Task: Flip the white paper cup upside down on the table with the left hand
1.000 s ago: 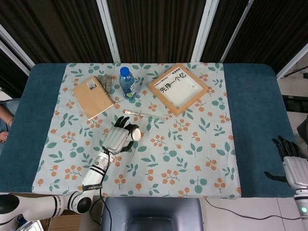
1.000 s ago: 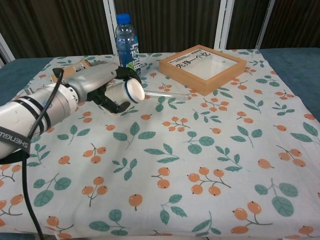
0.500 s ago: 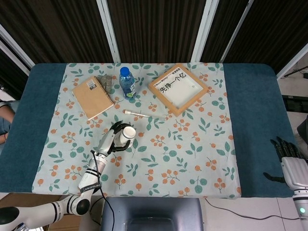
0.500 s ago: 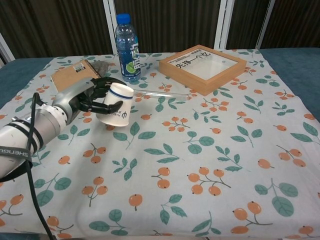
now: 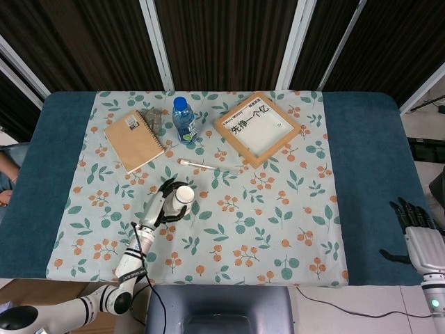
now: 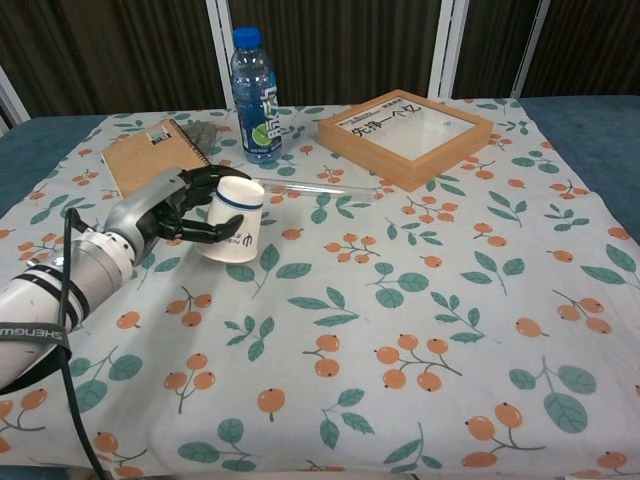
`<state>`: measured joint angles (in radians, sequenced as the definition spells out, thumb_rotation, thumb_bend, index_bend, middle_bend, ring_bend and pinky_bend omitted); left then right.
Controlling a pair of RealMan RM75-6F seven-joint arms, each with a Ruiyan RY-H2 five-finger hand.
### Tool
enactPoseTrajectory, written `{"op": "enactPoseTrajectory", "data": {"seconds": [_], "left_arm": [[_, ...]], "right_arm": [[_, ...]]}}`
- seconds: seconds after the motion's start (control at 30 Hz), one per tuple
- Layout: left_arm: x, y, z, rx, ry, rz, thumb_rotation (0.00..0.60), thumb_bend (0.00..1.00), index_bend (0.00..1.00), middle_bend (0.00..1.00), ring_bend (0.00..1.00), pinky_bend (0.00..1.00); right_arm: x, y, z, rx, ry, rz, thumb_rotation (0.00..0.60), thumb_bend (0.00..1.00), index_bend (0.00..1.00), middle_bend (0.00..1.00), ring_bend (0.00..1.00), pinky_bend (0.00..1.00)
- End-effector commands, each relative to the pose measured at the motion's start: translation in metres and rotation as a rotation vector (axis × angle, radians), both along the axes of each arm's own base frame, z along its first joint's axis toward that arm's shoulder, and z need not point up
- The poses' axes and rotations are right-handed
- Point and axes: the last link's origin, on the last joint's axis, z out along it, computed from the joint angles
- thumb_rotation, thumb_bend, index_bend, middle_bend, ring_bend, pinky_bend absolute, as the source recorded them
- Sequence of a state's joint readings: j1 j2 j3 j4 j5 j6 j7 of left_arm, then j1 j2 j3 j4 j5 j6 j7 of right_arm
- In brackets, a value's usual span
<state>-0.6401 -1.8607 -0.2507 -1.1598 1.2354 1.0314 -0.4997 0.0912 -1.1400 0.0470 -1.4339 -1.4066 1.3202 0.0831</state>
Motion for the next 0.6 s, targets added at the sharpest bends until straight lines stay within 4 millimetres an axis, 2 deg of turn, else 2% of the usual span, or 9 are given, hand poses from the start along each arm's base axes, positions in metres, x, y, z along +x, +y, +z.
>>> {"op": "enactPoseTrajectory", "data": {"seconds": [0.03,0.2,0.43,0.53,0.6], "left_arm": [[-0.002,-0.001,-0.001,-0.019,0.008,-0.004,0.600,0.41,0.20,0.17,0.00,0.00],[-0.004,-0.001,0.001,-0.043,0.012,-0.012,0.600,0.41,0.01,0.03,0.00,0.00],[-0.001,0.000,0.014,-0.015,0.000,-0.037,0.600,0.40,0.00,0.00,0.00,0.00],[0.001,-0.001,0.031,0.032,0.025,-0.078,0.600,0.39,0.00,0.00,0.00,0.00],[0.003,-0.004,0.048,0.087,0.072,-0.118,0.600,0.39,0.00,0.00,0.00,0.00]], "right_arm": [[0.000,0.000,0.000,-0.001,0.000,-0.002,0.600,0.20,0.00,0.00,0.00,0.00],[-0.001,0.000,0.001,-0.003,0.000,-0.014,0.600,0.20,0.00,0.00,0.00,0.00],[0.000,0.000,0.003,-0.006,-0.002,-0.011,0.600,0.20,0.00,0.00,0.00,0.00],[0.003,0.000,0.005,-0.013,-0.001,-0.001,0.600,0.20,0.00,0.00,0.00,0.00],[0.005,-0.001,0.008,-0.022,-0.002,0.008,0.600,0.20,0.00,0.00,0.00,0.00]]}}
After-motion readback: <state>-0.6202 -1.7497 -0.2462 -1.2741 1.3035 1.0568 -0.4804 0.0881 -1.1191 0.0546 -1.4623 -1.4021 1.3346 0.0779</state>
